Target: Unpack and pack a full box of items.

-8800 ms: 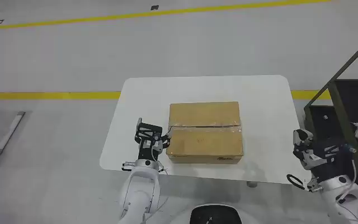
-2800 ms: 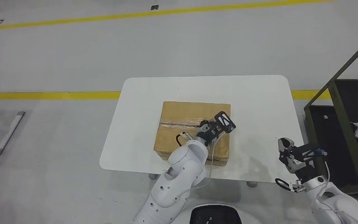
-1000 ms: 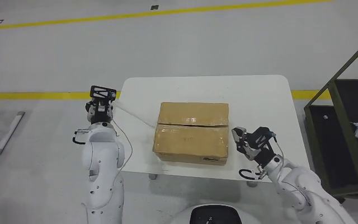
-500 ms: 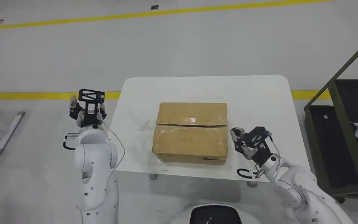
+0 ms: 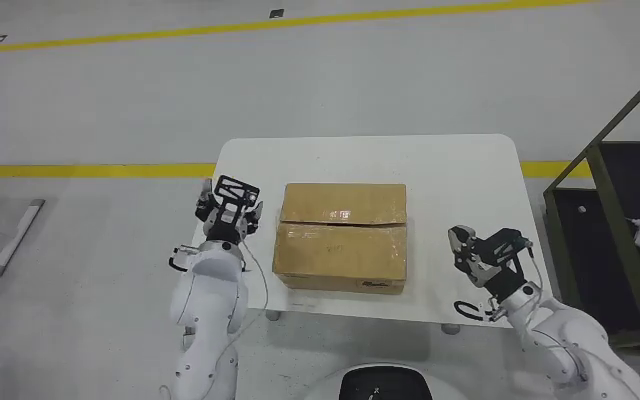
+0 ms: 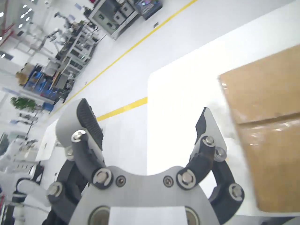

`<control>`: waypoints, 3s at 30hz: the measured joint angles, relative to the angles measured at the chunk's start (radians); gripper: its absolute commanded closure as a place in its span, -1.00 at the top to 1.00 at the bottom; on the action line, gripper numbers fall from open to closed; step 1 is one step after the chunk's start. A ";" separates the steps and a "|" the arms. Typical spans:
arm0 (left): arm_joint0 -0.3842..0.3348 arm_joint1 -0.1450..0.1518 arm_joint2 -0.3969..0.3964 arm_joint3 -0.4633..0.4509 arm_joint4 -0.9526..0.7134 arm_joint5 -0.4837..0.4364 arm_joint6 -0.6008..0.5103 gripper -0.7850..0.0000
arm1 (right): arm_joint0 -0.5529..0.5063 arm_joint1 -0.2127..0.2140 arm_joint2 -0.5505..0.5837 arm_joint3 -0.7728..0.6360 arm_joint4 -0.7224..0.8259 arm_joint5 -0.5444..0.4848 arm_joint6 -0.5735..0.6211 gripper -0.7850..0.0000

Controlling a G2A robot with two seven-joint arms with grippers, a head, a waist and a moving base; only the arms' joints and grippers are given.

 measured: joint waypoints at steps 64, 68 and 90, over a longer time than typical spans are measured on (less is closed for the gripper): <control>-0.290 -0.069 0.530 0.369 0.458 -0.064 0.122 1.00 | -0.150 0.006 0.124 0.004 0.050 -0.033 -0.055 -1.00; -0.364 -0.084 0.546 0.429 0.475 -0.036 0.124 1.00 | -0.153 0.006 0.125 0.003 0.051 -0.036 -0.057 -1.00; -0.613 -0.202 0.681 0.921 0.533 0.143 0.034 1.00 | -0.175 0.005 0.156 -0.002 0.066 -0.032 -0.068 -1.00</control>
